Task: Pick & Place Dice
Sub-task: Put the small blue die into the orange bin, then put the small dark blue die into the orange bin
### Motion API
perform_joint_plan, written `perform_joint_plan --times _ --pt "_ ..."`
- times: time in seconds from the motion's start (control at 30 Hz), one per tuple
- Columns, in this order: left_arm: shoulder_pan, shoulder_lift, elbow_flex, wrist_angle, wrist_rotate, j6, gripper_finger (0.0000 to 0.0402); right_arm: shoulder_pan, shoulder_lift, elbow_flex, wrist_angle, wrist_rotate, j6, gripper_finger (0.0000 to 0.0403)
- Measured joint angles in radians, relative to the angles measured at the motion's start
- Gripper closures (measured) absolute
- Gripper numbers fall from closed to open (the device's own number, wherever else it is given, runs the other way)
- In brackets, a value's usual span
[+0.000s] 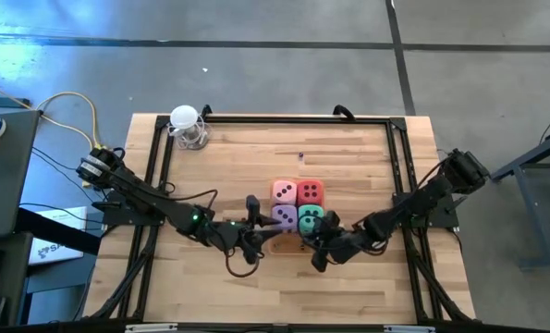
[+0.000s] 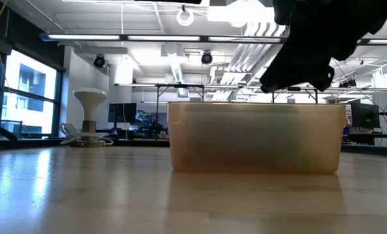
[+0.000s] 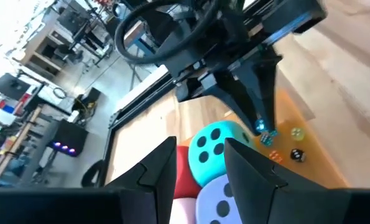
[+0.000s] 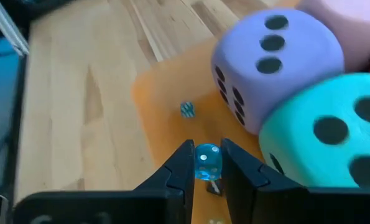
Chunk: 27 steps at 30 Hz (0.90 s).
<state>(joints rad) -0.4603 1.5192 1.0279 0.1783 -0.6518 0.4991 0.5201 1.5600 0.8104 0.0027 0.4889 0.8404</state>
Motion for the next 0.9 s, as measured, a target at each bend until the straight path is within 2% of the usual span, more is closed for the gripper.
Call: perform_joint_plan --times 0.27,0.53,0.73,0.9 --pt "0.0 0.0 -0.001 -0.002 0.029 -0.036 0.0275 -0.001 0.0 0.0 -0.014 -0.038 0.002 0.0336" --pt "0.018 0.0 -0.002 -0.041 0.033 -0.118 0.0274 -0.001 0.049 0.002 0.003 -0.049 -0.009 0.0256" --pt "0.028 0.0 -0.003 -0.045 0.032 -0.217 0.0274 0.002 0.045 0.003 0.078 -0.017 -0.16 0.019" --pt "0.025 0.001 -0.003 -0.049 0.036 -0.318 0.0274 0.012 -0.009 0.003 0.143 -0.019 -0.319 0.0175"
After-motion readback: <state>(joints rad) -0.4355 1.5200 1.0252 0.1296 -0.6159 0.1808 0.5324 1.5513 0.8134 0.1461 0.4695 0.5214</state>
